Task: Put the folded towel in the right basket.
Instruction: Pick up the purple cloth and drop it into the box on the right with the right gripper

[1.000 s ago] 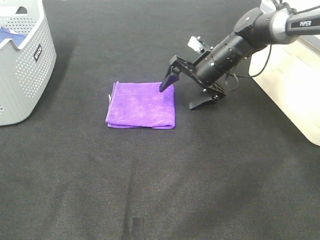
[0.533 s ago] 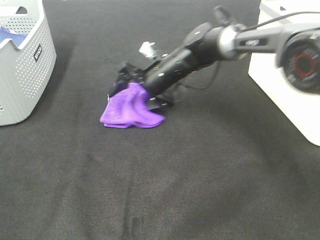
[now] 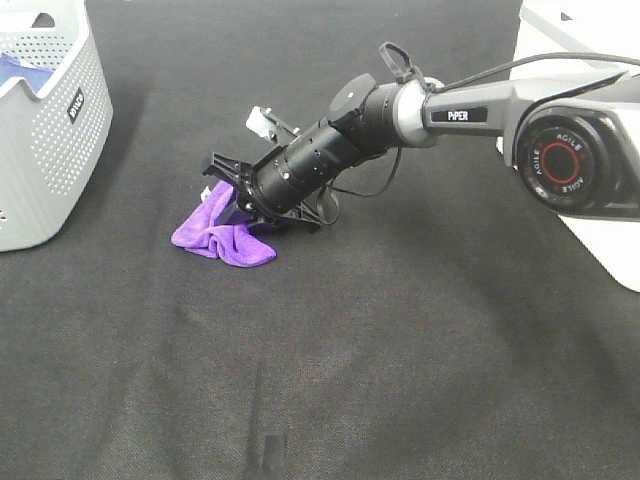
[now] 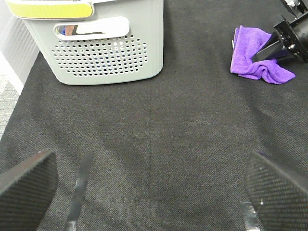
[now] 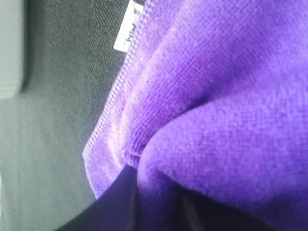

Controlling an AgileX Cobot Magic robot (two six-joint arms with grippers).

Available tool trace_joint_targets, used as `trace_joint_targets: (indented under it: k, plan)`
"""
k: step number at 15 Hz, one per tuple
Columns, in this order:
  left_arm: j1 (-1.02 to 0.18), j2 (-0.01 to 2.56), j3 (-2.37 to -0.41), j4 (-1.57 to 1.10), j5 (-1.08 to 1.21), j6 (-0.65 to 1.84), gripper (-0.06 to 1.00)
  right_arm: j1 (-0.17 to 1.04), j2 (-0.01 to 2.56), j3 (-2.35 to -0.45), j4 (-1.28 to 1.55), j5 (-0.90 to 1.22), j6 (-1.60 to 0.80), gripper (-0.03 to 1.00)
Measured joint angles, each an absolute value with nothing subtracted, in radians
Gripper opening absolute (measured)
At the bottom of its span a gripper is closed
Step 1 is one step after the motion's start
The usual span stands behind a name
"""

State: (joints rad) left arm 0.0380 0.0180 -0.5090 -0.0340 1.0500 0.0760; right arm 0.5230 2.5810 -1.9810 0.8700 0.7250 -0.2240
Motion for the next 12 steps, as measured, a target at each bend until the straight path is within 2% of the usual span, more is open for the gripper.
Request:
trace_joint_targets:
  k: [3,6,8,12]
  plan:
    - [0.038,0.018,-0.509,-0.034,1.050,0.076,0.99,0.519,2.509,-2.012,0.780,0.860,-0.225,0.12]
    - [0.038,0.018,-0.509,-0.033,1.050,0.076,0.99,0.469,2.372,-2.127,0.632,1.065,-0.183,0.12]
    - [0.038,0.018,-0.509,-0.034,1.050,0.076,0.99,0.390,2.297,-2.219,0.494,1.179,-0.126,0.12]
    - [0.038,0.018,-0.509,-0.034,1.050,0.076,0.99,0.146,2.183,-2.330,0.391,1.205,-0.092,0.12]
